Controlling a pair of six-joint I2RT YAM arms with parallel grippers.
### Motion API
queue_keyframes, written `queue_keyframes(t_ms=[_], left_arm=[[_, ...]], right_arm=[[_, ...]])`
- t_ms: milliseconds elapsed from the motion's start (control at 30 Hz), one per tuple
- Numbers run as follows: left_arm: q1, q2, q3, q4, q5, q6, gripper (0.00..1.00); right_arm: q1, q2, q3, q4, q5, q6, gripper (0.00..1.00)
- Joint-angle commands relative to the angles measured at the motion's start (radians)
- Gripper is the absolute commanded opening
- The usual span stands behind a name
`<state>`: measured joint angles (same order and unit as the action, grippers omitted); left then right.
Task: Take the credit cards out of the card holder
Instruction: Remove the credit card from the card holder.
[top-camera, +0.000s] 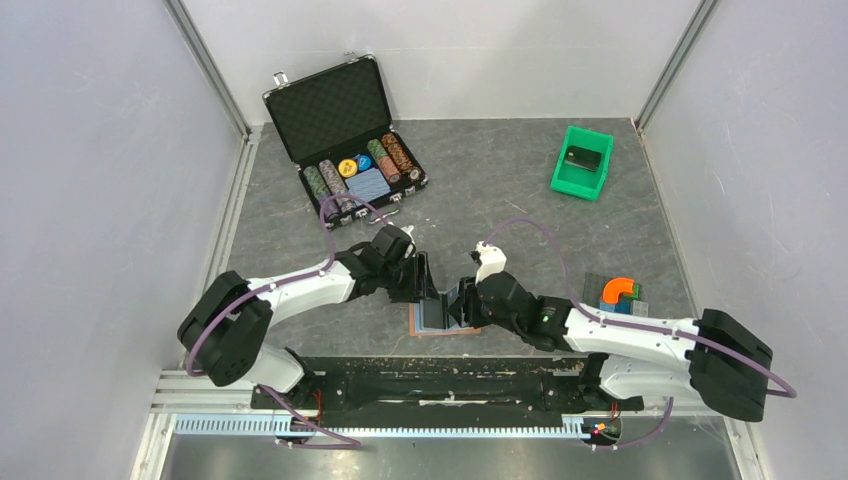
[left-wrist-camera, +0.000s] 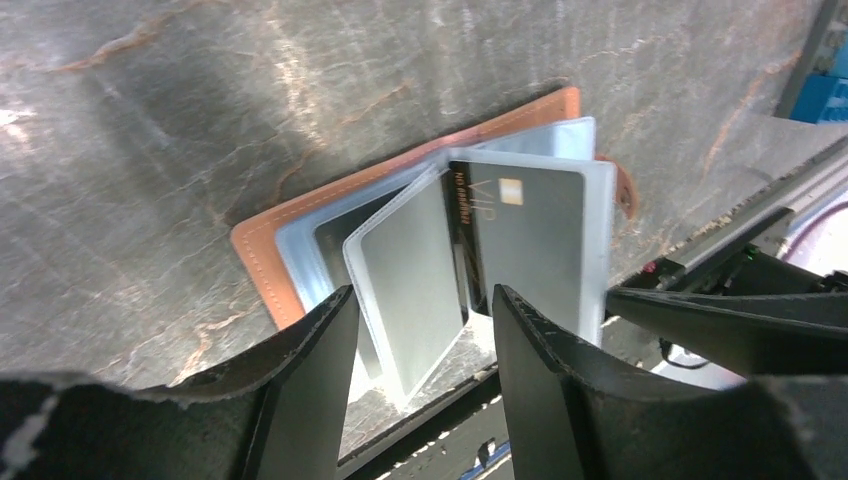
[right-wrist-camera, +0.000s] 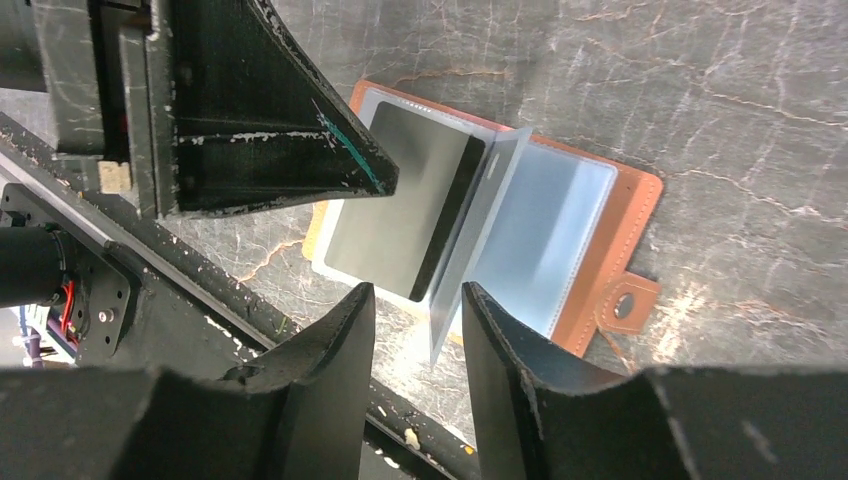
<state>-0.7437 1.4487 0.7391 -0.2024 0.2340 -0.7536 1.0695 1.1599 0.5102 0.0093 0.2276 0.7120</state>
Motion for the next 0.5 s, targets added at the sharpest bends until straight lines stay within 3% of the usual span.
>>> queue_keyframes(t_ms=[0, 267, 467], left_arm=[[-0.003, -0.028, 0.027, -0.063, -0.071, 0.032, 0.58], [-0.017, -0.090, 0.053, -0.118, -0.103, 0.002, 0.58], [-0.027, -0.106, 0.009, 0.005, -0.017, -0.045, 0.57]], right_arm=[[0.003, -0.059, 0.041, -0.072, 0.057, -0.016, 0.41], [-0.009, -0.052, 0.063, -0.092, 0.067, -0.065, 0.35], [-0.090, -0.019, 0.027, -0.025, -0.043, -0.091, 0.31]])
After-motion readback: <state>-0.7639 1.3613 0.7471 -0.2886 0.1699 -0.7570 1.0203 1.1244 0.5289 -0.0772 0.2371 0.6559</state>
